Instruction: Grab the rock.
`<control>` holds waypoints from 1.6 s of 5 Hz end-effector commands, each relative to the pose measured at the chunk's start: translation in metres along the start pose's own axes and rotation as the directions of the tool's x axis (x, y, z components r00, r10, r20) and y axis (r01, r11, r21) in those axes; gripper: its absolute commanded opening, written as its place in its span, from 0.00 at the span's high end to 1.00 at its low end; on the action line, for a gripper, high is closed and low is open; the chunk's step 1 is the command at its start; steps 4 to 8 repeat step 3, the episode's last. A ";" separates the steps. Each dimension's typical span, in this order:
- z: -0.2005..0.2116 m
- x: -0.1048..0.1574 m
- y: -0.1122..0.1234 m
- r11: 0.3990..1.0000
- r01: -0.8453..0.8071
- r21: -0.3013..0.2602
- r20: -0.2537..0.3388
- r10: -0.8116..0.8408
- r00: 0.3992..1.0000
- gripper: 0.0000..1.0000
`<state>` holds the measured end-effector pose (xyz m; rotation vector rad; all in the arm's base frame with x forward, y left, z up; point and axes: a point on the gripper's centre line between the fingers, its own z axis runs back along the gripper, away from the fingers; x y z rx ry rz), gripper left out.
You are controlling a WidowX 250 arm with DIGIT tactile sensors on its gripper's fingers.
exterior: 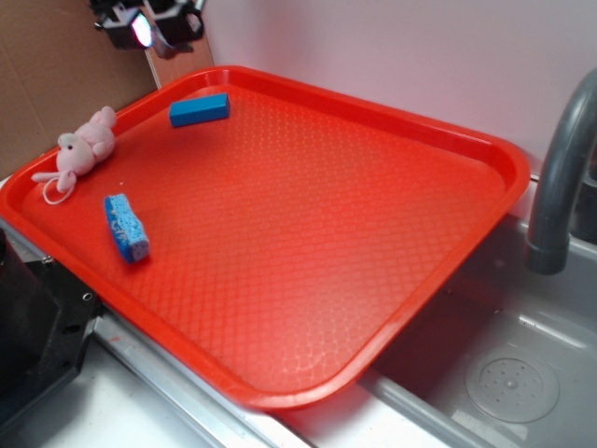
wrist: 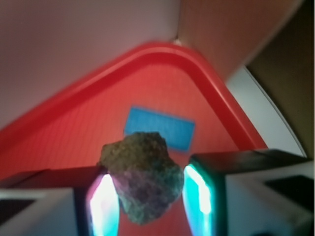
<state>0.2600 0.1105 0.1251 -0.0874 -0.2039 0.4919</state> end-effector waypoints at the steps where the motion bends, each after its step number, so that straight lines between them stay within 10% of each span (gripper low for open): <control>1: 0.085 -0.027 -0.007 0.971 0.237 0.005 0.013 -0.237 0.971 1.00; 2: 0.109 -0.055 -0.013 0.935 0.353 0.026 0.090 -0.354 0.931 1.00; 8: 0.124 -0.049 0.002 0.936 0.350 -0.031 0.047 -0.348 0.936 1.00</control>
